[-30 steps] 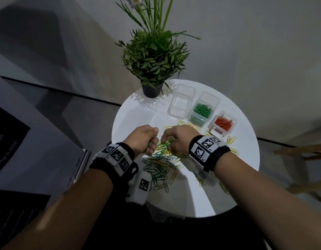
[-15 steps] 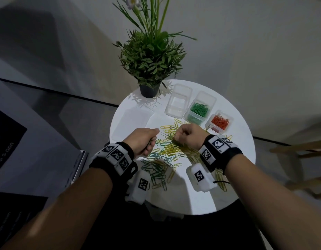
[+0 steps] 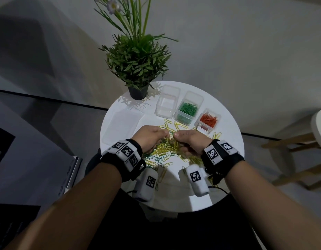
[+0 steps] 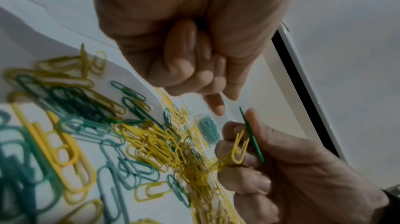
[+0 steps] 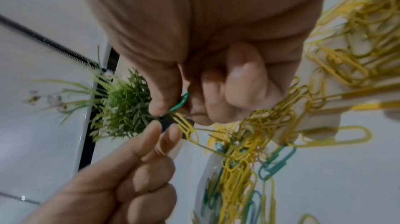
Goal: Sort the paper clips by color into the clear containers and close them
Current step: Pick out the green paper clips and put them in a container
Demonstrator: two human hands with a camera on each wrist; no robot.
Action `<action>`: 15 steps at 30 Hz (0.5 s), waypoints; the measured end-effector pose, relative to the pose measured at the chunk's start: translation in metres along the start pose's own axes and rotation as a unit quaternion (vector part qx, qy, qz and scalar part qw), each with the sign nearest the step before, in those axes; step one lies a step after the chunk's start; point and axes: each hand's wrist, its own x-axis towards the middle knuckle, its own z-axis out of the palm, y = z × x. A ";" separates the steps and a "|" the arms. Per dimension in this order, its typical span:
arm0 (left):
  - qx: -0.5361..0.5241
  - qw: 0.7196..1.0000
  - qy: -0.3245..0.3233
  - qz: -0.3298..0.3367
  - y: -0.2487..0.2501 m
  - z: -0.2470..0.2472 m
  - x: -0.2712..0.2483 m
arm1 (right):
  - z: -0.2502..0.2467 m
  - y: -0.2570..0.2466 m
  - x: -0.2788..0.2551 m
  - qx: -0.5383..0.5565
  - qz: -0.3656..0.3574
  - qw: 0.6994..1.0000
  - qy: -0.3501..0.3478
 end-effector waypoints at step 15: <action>0.105 0.993 -0.010 0.051 -0.004 0.016 -0.005 | -0.018 0.008 0.000 0.165 -0.026 0.985 -0.036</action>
